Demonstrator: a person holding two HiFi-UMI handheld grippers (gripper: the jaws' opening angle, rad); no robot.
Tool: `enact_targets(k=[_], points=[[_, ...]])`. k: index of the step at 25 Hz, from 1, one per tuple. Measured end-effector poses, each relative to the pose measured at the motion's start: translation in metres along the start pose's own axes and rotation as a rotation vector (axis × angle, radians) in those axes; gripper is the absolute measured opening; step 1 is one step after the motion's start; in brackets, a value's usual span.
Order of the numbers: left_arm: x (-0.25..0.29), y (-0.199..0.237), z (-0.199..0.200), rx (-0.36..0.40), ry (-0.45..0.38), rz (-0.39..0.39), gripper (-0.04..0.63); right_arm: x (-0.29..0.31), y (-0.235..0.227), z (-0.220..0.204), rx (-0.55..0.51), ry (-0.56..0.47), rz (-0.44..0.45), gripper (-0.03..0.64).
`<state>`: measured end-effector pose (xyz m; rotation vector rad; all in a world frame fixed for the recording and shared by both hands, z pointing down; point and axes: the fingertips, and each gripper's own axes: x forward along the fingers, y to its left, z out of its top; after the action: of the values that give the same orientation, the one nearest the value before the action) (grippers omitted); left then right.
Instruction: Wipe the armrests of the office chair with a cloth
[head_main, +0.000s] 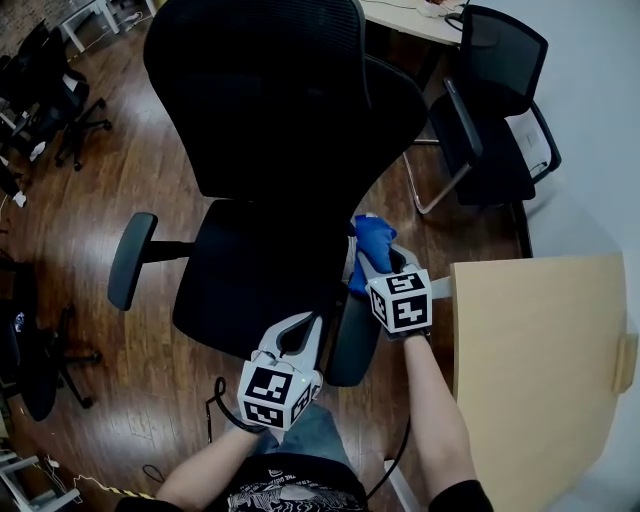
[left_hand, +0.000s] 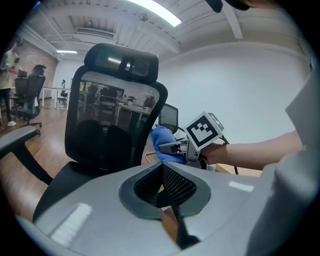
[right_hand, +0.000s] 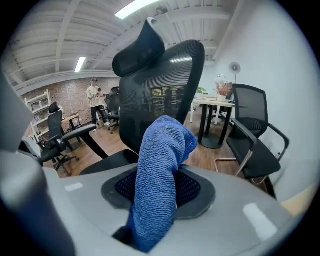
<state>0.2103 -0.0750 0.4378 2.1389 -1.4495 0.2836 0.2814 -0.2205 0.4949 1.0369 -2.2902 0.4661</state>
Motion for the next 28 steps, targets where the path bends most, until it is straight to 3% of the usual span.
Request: enact_targets(k=[7, 12, 17, 22, 28], points=[[0.006, -0.015, -0.004, 0.020, 0.017, -0.034, 0.005, -0.026, -0.038, -0.025, 0.098, -0.005, -0.094, 0.147], [0.008, -0.026, -0.010, 0.026, 0.033, -0.061, 0.005, -0.040, -0.041, -0.040, 0.142, -0.024, -0.127, 0.147], [0.003, -0.040, -0.012, 0.050, 0.028, -0.105, 0.005, -0.067, -0.037, -0.042, 0.207, -0.153, -0.183, 0.147], [-0.004, -0.051, -0.024, 0.080, 0.044, -0.159, 0.005, -0.096, -0.026, -0.069, 0.335, -0.285, -0.212, 0.147], [-0.021, -0.070, -0.046, 0.131, 0.073, -0.246, 0.005, -0.124, -0.012, -0.121, 0.482, -0.337, -0.244, 0.147]])
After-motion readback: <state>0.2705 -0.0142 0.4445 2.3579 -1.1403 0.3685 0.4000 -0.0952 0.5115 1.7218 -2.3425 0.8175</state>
